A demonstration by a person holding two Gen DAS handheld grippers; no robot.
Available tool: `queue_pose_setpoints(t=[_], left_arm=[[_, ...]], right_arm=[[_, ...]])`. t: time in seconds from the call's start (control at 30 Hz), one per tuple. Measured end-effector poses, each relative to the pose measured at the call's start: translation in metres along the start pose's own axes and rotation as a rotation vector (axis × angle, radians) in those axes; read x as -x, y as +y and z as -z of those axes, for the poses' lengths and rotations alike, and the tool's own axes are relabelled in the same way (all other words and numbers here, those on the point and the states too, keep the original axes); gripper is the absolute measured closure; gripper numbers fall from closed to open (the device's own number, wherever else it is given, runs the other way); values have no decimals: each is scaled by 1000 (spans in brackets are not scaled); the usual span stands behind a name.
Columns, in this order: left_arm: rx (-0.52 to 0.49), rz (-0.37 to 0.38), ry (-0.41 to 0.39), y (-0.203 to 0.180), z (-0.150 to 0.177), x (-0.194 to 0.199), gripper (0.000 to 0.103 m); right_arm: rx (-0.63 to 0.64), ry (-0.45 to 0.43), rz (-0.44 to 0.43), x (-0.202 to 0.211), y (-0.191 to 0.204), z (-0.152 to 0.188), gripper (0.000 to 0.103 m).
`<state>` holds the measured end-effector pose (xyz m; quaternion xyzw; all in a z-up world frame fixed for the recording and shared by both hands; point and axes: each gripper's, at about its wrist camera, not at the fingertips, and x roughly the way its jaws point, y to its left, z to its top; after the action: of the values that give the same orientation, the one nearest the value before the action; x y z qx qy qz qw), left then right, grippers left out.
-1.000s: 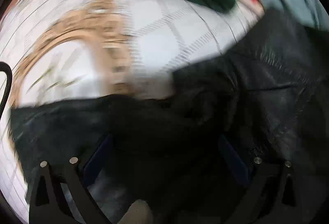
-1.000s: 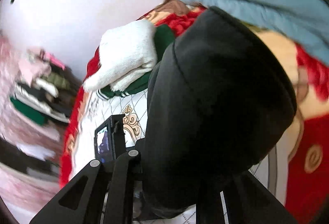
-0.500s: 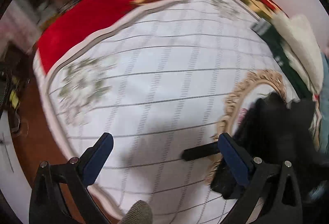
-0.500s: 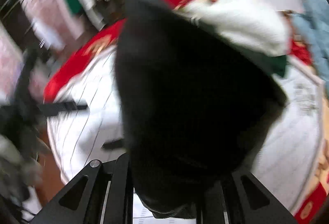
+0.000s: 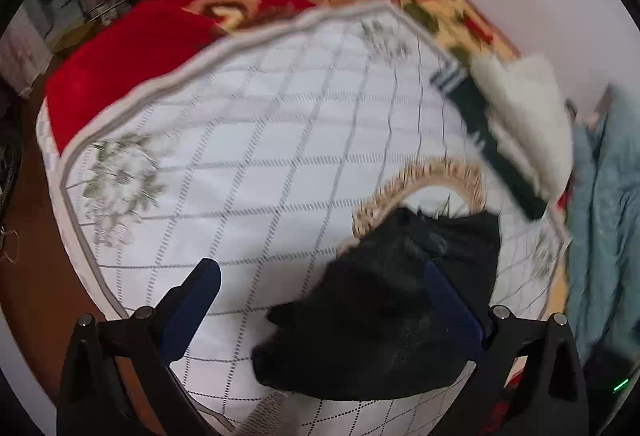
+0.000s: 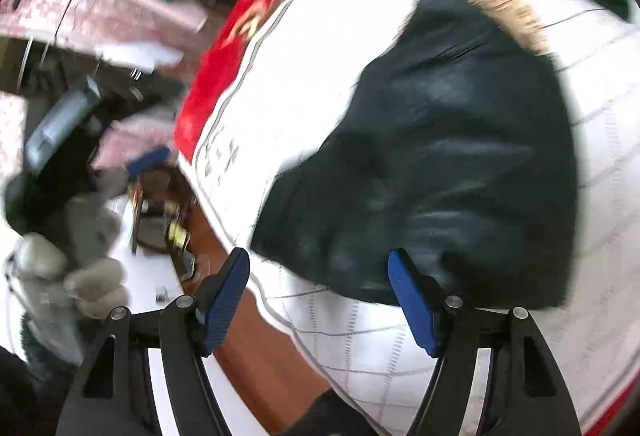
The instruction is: Fold large clothes
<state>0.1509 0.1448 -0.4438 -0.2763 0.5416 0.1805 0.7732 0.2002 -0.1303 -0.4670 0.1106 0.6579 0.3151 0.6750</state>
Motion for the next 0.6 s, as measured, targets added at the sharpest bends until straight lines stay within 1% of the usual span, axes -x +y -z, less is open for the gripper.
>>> queue_pose_setpoints(t=[0.03,0.07,0.1,0.13,0.17,0.2,0.23,0.27,0.3,0.33,0.37,0.4,0.43,0.5,0.53,0.57,0.6], left_arm=[[-17,-22,9,-7,5,-15,0],[-38,-84,30,-13,12,-35,0],[-55,-140,57,-15,18,-55,0],[-71,-172,82,-16,25,-76,0],[-95,-230,115,-16,33,-99,0],[-114,-272,154,-15,40,-119,0],[-111,-261,167,-12,44,-129,0],[-94,-269,173,-7,47,-136,0],[-81,-272,171,-3,47,-138,0],[-79,-275,164,-1,46,-138,0],[-81,-284,155,0,43,-137,0],[-82,-290,153,0,40,-137,0],[-80,-292,160,1,37,-137,0],[-92,-296,173,-1,32,-134,0],[-104,-298,170,-4,30,-130,0],[-123,-297,155,-7,28,-123,0],[-142,-297,137,-11,26,-115,0]], right_arm=[[-21,-30,55,9,-11,-7,30],[-31,-37,89,10,-18,-16,32],[-51,-37,136,8,-29,-29,47],[-76,-23,179,1,-39,-42,57],[-90,5,223,-10,-48,-55,65],[-93,26,245,-23,-51,-64,66],[-91,76,260,-40,-57,-75,66],[-85,123,278,-52,-68,-84,66],[-68,185,310,-79,-73,-91,66],[-87,208,323,-97,-80,-94,66],[-152,208,312,-109,-94,-97,65],[-200,204,299,-116,-99,-99,65],[-218,206,304,-118,-99,-99,65],[-183,241,342,-115,-87,-99,66],[-164,265,357,-105,-76,-98,66],[-157,266,356,-95,-66,-102,66],[-154,246,339,-86,-58,-107,66]])
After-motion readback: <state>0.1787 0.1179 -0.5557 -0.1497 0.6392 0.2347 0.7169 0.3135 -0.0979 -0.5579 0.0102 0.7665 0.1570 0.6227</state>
